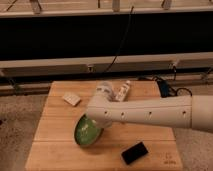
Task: Pick up the ceramic bowl
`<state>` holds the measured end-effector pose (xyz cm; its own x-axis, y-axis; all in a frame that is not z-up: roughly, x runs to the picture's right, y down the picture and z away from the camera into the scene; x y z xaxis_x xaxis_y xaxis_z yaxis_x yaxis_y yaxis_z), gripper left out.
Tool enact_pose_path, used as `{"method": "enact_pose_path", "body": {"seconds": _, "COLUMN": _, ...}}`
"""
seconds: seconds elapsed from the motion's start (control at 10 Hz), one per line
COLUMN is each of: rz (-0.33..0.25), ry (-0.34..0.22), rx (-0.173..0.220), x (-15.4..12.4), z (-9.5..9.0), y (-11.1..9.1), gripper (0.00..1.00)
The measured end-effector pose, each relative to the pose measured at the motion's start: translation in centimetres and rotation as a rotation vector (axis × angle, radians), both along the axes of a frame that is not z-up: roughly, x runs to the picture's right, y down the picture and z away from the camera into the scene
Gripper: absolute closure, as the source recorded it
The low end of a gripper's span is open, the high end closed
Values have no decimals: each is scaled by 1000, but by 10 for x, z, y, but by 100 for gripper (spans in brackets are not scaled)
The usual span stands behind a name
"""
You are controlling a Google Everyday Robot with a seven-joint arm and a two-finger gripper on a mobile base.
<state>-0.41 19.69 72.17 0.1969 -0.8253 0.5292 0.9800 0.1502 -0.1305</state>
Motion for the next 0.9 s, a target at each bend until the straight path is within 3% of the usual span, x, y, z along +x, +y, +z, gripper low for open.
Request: {"method": "enact_pose_path", "body": {"seconds": 0.9, "rz": -45, "ry": -12, "rx": 11, "x": 12, "z": -5, "y": 0, "gripper": 100}}
